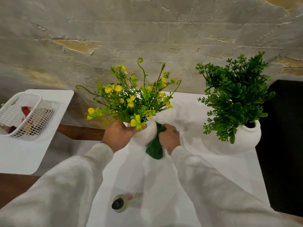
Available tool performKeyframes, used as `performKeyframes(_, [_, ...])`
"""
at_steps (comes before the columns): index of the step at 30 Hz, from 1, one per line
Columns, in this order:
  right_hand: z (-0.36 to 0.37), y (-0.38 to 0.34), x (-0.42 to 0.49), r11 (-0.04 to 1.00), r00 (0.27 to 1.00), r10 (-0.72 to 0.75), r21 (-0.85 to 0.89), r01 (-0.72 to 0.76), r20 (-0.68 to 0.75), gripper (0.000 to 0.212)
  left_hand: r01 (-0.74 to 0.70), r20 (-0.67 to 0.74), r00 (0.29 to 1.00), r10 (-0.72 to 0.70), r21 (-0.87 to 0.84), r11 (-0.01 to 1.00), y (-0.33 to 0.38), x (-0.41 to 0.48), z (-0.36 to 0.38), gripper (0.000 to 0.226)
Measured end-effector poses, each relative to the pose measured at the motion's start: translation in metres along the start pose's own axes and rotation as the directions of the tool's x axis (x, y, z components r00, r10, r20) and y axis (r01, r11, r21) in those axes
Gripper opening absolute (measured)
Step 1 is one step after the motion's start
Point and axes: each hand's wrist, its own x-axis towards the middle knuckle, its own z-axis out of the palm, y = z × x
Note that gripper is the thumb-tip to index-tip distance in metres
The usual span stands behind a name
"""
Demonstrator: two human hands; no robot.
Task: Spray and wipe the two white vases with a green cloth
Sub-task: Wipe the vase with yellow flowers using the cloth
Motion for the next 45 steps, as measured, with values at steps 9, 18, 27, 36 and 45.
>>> performKeyframes(9, [0.006,0.032,-0.041,0.966,0.992,-0.127,0.227,0.125,-0.009,0.026,-0.013,-0.011,1.000,0.012,-0.082,0.997,-0.001,-0.002,-0.001,0.024])
performKeyframes(18, [0.008,0.012,-0.057,0.682,0.672,-0.714,0.021,0.731,-0.199,0.029,-0.028,0.019,0.999,0.032,-0.178,0.984,0.011,-0.010,-0.008,0.024])
performKeyframes(27, [0.008,0.033,-0.051,0.720,0.704,-0.691,-0.075,0.690,-0.166,0.025,-0.039,0.020,0.999,0.044,-0.212,0.976,0.016,-0.015,-0.012,0.028])
performKeyframes(36, [0.002,0.037,-0.047,0.826,0.823,-0.561,-0.116,0.551,-0.084,0.026,-0.014,-0.019,1.000,0.011,-0.178,0.984,0.017,-0.011,-0.010,0.028])
performKeyframes(45, [-0.024,-0.049,-0.022,0.942,0.945,-0.326,0.086,0.324,0.004,0.041,-0.034,0.044,0.998,0.044,-0.203,0.979,0.026,-0.014,-0.014,0.035])
